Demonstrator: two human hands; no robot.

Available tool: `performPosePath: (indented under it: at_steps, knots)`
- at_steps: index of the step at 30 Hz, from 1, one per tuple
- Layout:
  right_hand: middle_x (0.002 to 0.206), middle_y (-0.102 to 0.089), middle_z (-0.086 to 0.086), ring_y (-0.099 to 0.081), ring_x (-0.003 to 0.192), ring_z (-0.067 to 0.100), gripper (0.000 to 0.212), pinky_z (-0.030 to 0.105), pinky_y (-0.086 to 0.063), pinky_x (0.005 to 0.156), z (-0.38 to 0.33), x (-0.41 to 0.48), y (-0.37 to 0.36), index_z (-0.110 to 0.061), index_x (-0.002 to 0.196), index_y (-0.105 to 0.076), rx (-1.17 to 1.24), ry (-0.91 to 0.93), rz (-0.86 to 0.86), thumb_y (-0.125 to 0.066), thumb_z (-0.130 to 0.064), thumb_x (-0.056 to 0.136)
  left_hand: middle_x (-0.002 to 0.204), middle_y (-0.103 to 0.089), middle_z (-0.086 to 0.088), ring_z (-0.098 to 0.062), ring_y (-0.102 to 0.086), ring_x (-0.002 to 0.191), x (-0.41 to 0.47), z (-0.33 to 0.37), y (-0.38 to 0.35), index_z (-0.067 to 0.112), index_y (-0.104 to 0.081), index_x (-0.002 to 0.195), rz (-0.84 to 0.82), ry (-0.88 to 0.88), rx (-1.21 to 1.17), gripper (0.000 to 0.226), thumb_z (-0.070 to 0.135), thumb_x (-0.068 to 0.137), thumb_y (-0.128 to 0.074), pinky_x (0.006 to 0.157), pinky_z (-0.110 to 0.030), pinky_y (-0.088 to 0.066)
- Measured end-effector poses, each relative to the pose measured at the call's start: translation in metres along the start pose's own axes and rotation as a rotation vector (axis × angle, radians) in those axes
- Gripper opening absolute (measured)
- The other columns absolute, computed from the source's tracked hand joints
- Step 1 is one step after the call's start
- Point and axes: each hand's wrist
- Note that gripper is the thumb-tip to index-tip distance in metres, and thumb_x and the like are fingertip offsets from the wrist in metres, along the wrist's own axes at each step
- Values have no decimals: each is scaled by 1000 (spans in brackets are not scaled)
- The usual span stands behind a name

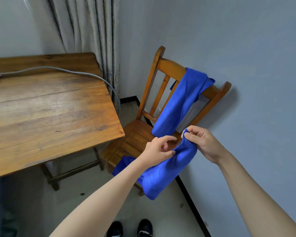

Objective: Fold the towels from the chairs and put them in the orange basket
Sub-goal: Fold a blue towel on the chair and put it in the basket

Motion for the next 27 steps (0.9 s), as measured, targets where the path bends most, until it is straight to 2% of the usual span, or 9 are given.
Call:
performPosePath:
  at_steps: [3,6,9,12,16,19,21,23,27]
  knots:
    - [56,-59,-8,-54,56,2,25,12,-45,59,-1,2,-1,-8,74,-56,-7,-7,-29,-43,1,93,92,-45,7,-18,-40,97,3,1,1,23,-63,103,-65,-11,65,59,60,61,-45,87,-35,-37]
    - [55,-58,-8,-54,54,1,26,11,-44,58,-4,4,-2,-7,73,-55,28,-3,-24,-42,2,93,98,-46,7,-18,-41,101,8,-5,-1,15,-63,90,-80,36,123,44,46,64,-48,88,-40,-40]
    - [56,-57,-9,-54,54,2,22,11,-45,57,-8,7,1,-13,68,-60,146,37,3,-52,-10,88,81,-49,1,-19,-45,83,5,-19,-1,11,-53,76,-76,147,70,25,32,65,-47,78,-40,-40]
    - [57,-58,-10,-55,53,2,20,12,-47,56,-16,9,11,-24,60,-65,307,81,53,-75,-41,59,65,-47,3,-18,-46,68,-8,-46,1,17,-45,65,-77,311,11,15,32,64,-46,70,-37,-36]
    - [55,-58,-11,-56,51,1,13,12,-48,54,-19,15,37,-25,55,-64,430,135,276,-72,-32,62,85,-68,0,-24,-64,85,-32,-99,12,22,-62,83,-12,523,30,11,20,80,-51,83,-41,-50]
    - [59,-60,-11,-57,57,1,25,13,-49,59,-15,22,54,-25,62,-63,453,163,388,-78,-42,50,89,-68,-17,-31,-62,88,-35,-101,38,4,-66,87,113,509,-56,16,5,88,-49,82,-42,-49]
    - [61,-62,-12,-57,60,2,22,16,-48,64,-13,29,64,-23,71,-56,449,176,472,-72,-37,70,92,-65,-21,-28,-60,85,-27,-78,64,2,-64,90,188,447,-140,18,1,90,-46,76,-36,-47]
    - [62,-64,-14,-57,63,2,19,19,-44,68,-13,39,78,-21,76,-50,454,194,572,-48,-21,95,90,-62,-14,-21,-57,82,-13,-46,89,8,-61,91,267,380,-202,20,2,94,-42,69,-27,-45]
    - [102,-64,-3,-60,92,12,20,27,-44,83,-33,48,99,-23,82,-48,504,231,657,-38,-20,100,74,-55,-1,-11,-50,69,20,13,132,16,-58,82,452,232,-203,26,2,94,-39,61,-22,-41]
Point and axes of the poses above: each hand's wrist, its own x-axis towards the middle knuckle, its own y-axis out of the back of the hand, z = x × y
